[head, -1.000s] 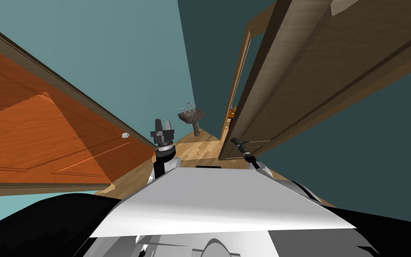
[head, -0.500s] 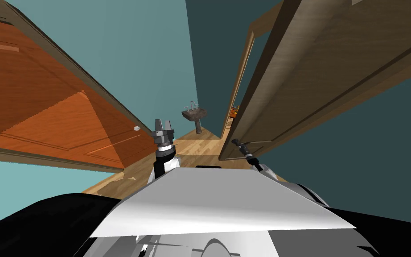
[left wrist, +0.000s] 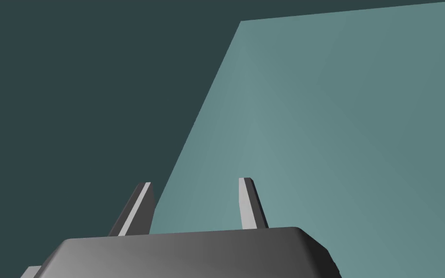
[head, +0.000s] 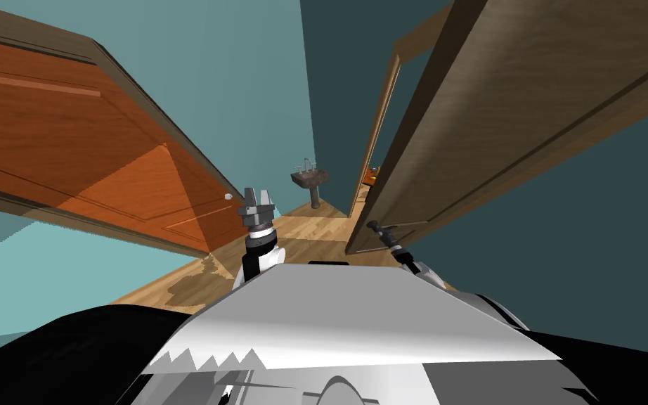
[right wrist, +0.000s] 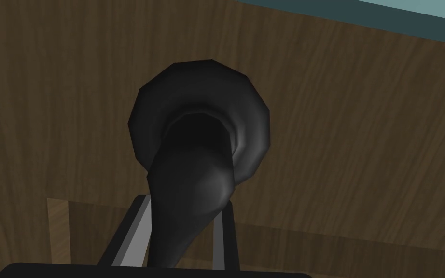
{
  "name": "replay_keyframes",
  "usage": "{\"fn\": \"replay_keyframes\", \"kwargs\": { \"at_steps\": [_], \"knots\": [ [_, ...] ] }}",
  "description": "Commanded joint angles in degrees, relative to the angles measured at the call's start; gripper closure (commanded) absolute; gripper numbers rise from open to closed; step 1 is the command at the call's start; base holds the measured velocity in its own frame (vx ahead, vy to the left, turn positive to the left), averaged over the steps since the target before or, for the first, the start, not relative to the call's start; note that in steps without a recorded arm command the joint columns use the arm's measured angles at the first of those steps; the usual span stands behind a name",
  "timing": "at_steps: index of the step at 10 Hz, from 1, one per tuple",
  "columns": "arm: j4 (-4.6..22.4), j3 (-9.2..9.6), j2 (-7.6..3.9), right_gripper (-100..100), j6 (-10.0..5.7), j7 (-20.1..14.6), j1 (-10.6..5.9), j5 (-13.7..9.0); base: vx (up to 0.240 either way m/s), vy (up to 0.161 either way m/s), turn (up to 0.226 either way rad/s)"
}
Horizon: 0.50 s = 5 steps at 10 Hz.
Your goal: Pull the door open
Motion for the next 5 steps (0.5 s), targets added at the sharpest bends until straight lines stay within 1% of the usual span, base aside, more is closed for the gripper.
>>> {"fn": "replay_keyframes", "kwargs": {
  "at_steps": [1,2,3,4,5],
  "knots": [
    [0.0,0.00,0.00,100,0.00,0.0,0.00,0.0,-0.065,-0.039,0.029],
    [0.7,-0.19,-0.43,100,-1.82,-0.3,0.72,0.4,-0.119,-0.061,0.158],
    [0.7,-0.19,-0.43,100,-1.82,-0.3,0.72,0.4,-0.125,-0.060,0.104],
    [1.1,-0.41,-0.84,100,-3.02,-0.5,1.27,0.6,-0.101,-0.066,0.125],
    [1.5,-0.65,-1.31,100,-4.40,-0.7,1.90,0.8,-0.146,-0.108,0.201]
  ]
}}
